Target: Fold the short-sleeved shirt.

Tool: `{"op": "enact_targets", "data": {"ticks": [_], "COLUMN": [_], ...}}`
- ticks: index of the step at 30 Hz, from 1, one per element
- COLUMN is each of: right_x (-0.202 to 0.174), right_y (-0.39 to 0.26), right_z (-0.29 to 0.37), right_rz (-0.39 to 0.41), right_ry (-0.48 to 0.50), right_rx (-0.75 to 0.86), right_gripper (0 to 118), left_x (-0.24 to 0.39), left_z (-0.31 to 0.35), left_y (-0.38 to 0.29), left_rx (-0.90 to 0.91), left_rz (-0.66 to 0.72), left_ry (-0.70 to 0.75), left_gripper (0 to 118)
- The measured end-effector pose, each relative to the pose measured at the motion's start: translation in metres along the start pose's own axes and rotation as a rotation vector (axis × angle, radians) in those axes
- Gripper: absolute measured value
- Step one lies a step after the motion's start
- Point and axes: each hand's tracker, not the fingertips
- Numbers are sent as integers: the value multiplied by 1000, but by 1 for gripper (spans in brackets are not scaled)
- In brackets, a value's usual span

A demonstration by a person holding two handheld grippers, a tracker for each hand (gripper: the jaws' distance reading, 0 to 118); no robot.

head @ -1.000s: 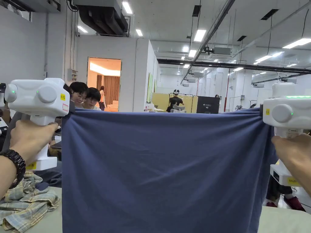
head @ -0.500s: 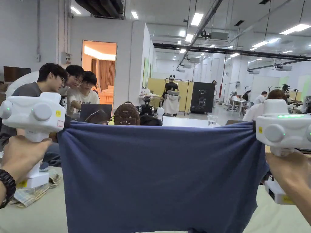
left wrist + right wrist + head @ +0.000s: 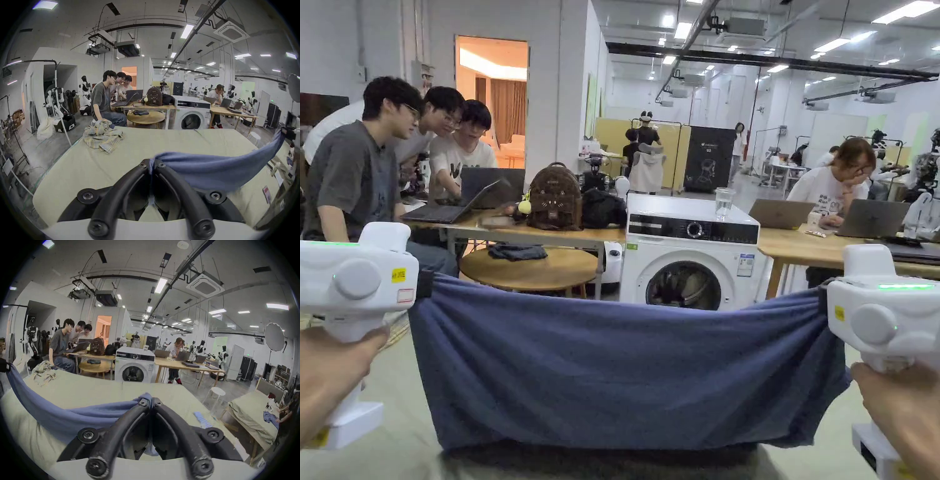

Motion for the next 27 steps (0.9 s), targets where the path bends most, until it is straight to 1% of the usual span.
{"op": "enact_targets", "data": {"ticks": [1,2,3,4,5,7,8,10,11,12,13,16,17,21,22,26,27], "right_x": [0,-1,-1,-2,-4,-5,-5,-9,-10,-11,-11,-13,-12,-12,-12,-13,-12], "right_y": [-13,-23,-36,-48,-62,-88,-100,-125,-135,-144,-155,-180,-189,-222,-229,-263,-270], "right_z": [3,6,11,15,20,29,32,43,46,48,51,53,54,53,52,42,38], "right_rz": [3,28,37,31,57,45,27,73,85,94,73,107,99,144,144,198,198], "right_ry": [3,-2,19,20,35,40,71,82,70,84,113,98,106,134,139,145,142], "right_rx": [-14,-39,-66,-76,-118,-154,-194,-230,-245,-288,-315,-398,-428,-560,-579,-710,-718], "right_gripper": [0,0,0,0,0,0,0,0,0,0,0,0,0,0,0,0,0], "left_x": [0,-1,-4,-6,-8,-13,-15,-17,-18,-20,-20,-23,-23,-25,-25,-28,-27], "left_z": [5,11,13,16,20,25,28,35,37,40,41,44,44,37,35,25,24], "left_y": [-12,-25,-37,-48,-63,-88,-101,-127,-137,-148,-158,-182,-191,-221,-226,-248,-253], "left_rx": [-23,-20,-28,-59,-58,-95,-103,-142,-168,-198,-217,-270,-304,-438,-454,-571,-599], "left_rz": [-20,-11,6,4,31,48,51,59,49,29,35,36,27,4,3,1,-9], "left_ry": [-8,-7,-17,-37,-32,-60,-49,-51,-62,-71,-49,-58,-55,-47,-54,-56,-49], "left_gripper": [0,0,0,0,0,0,0,0,0,0,0,0,0,0,0,0,0]}}
